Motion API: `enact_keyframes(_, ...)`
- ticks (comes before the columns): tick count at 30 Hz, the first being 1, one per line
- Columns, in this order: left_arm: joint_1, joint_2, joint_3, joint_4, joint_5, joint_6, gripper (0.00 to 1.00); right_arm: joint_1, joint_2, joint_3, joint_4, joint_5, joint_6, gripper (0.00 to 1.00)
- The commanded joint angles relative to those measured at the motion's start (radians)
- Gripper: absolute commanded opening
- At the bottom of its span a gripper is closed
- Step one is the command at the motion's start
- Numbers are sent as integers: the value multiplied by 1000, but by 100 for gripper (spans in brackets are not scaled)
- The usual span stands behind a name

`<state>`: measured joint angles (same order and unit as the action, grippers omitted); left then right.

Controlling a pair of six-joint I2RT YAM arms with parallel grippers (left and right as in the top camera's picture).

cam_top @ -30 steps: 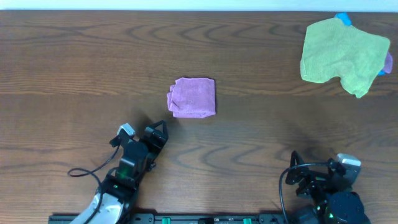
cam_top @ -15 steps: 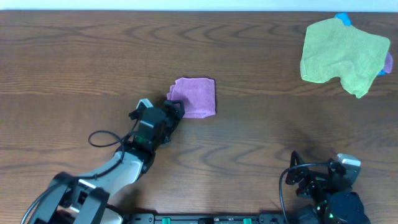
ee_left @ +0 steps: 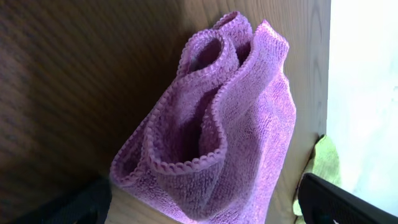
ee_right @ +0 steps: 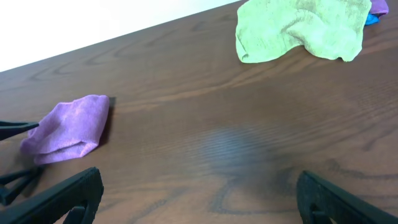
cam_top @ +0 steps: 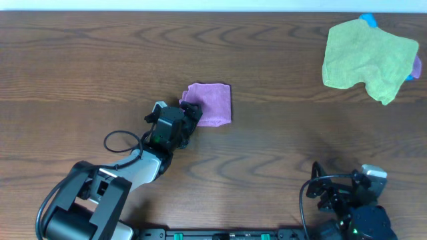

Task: Fold the cloth
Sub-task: 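Drag the folded purple cloth leftward with the left gripper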

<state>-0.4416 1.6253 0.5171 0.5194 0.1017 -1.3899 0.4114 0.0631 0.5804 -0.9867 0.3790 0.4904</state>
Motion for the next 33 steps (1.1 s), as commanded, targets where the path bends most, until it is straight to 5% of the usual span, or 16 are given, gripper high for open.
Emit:
enact_keyframes(1, -4, 38, 11, -5, 3, -48, 98, -7, -6, -4, -2, 13, 14, 99)
enact_keyframes(8, -4, 75, 11, 13, -8, -68, 97, -7, -6, -4, -2, 13, 14, 99)
enact_keyframes(12, -4, 109, 11, 14, -22, -74, 84, -7, -6, -4, -2, 13, 14, 99)
enact_keyframes(20, -4, 172, 11, 37, -23, -68, 78, -7, -6, -4, -2, 13, 14, 99)
enact_keyframes(26, -4, 251, 11, 107, -14, -44, 60, -7, -6, -4, -2, 13, 14, 99)
enact_keyframes(33, -1, 272, 11, 140, -5, 39, 18, -7, -6, -4, -2, 13, 14, 99)
